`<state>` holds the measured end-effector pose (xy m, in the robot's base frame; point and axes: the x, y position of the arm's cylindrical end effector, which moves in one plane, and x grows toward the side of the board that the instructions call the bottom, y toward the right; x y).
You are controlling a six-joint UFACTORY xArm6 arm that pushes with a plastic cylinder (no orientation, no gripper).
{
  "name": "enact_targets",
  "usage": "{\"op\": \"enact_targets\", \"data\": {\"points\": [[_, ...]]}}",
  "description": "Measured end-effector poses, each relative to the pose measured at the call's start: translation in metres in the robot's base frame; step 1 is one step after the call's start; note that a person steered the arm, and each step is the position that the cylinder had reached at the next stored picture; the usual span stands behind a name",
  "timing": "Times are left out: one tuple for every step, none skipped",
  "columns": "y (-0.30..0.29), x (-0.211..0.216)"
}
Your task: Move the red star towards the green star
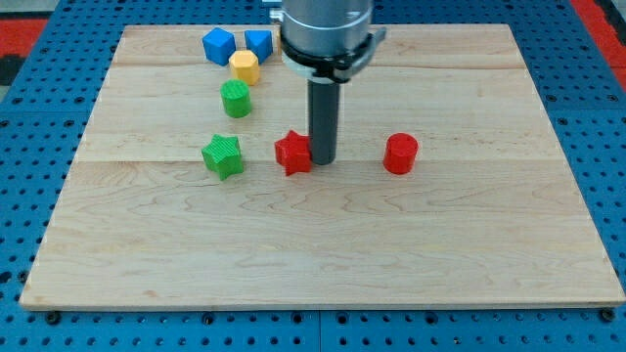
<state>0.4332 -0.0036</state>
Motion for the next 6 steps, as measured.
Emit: {"op": "enact_targets", "data": {"points": [[-0.022,-0.012],[0.015,0.017],[0.007,0.025],[-0.003,0.024],[-0.013,0.008],[-0.033,-0.014]]}}
